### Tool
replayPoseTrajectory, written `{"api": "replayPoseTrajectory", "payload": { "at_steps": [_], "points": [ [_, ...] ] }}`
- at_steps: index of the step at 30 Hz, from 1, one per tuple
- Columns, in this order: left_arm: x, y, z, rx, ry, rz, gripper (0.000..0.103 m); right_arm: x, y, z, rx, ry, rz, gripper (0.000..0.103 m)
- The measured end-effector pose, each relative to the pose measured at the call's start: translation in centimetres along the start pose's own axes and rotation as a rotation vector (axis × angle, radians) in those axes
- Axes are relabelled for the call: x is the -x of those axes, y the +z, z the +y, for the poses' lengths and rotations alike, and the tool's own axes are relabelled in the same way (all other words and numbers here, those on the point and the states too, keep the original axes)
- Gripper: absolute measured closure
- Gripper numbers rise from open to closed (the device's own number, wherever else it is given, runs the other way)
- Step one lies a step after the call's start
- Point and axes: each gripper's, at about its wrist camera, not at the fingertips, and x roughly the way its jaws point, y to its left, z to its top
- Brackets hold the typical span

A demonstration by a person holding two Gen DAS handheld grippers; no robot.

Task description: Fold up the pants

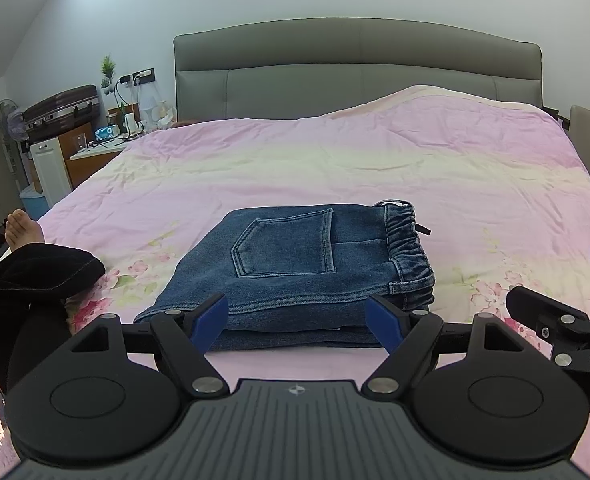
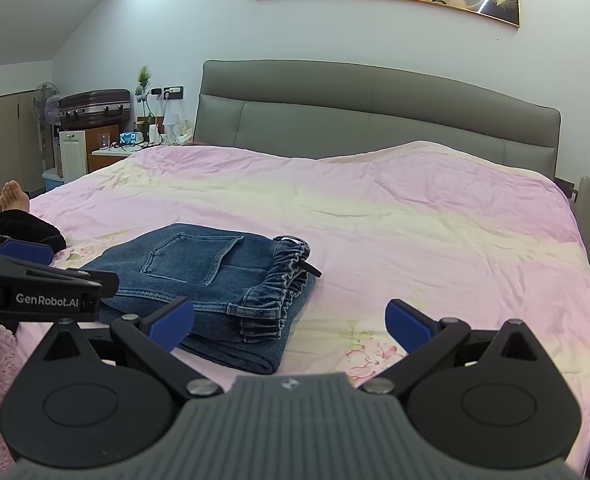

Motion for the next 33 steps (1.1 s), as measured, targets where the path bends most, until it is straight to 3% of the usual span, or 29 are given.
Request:
{"api": "replayPoseTrajectory", "payload": {
  "at_steps": [33],
  "points": [
    [0.15, 0.13, 0.04, 0.006, 0.002, 0.009, 0.012, 0.31, 0.22, -0.04, -0.007, 0.013, 0.0, 0.005]
  ]
}}
